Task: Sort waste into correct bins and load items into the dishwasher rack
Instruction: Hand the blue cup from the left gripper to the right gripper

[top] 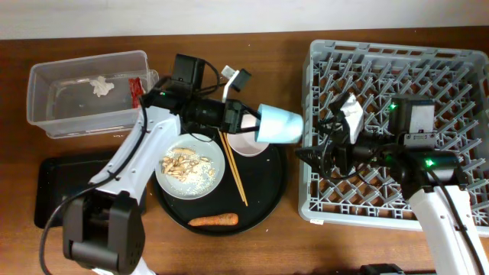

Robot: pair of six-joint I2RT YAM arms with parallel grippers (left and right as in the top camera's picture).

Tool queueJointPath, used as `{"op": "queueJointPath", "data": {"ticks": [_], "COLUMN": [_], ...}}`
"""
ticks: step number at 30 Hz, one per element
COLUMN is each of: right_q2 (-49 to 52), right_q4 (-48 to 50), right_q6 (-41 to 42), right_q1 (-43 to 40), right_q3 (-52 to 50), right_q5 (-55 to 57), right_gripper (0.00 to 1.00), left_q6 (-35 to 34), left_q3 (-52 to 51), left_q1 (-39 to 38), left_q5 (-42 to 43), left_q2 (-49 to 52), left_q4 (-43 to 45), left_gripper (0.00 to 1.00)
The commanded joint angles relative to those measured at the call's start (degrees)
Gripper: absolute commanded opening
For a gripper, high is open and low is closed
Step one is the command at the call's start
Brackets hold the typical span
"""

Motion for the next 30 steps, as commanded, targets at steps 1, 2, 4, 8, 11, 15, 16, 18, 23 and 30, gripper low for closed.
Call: {"op": "queueJointPath", "data": {"ticks": [1,2,4,8,11,15,16,18,23,30], "right_q2": [0.1,0.1,0.1,0.1,0.1,0.1,0.1,0.2,0.3,0.3], "right_q4": [1.9,2.2,2.4,2.4,2.4,2.3,2.4,2.4,3.3,3.8], "right_q6": [-2.2,-2.3,-2.3,-2.3,-2.3,-2.3,-2.3,-2.3,-2.3,-2.3], "right_q1": [0.3,0.3,0.4,0.4,0.4,0.4,0.4,0.4,0.4,0.4], "right_q3": [0.7,0.7,0.6,0.6,0.6,0.6,0.6,0.6,0.6,0.6], "right_q5": [-4.8,-5.3,-6.2,-8.7,-10.2,-11.1,-11.0,-11.0,-11.1,-12.1], "right_gripper": [0.98,0.98,0.98,0.95,0.92,0.92,0.92,0.92,0.86,0.73], "left_q6": [1.3,1.1,1.1,1.1,1.0,-4.2,-4.6,-5.3,-5.3,-5.3], "left_q3": [0.7,0.7,0.7,0.7,0.7,0.7,0.7,0.7,0.7,0.7], "left_q1": [-2.5,-3.1,-4.0,-4.6,-4.7,-4.7,-4.7,-4.7,-5.9,-6.2], "left_q5": [2.5,2.5,2.5,2.5,2.5,6.6,7.9,8.3,6.3,5.9], "left_q2": [-0.2,-0.2,-0.2,-0.2,-0.2,-0.2,-0.2,-0.2,-0.2,-0.2], "left_q4": [0.3,0.3,0.3,0.3,0.4,5.0,6.1,6.5,6.6,6.8], "left_gripper": [0.00,0.00,0.00,0.00,0.00,0.00,0.00,0.00,0.00,0.00]}}
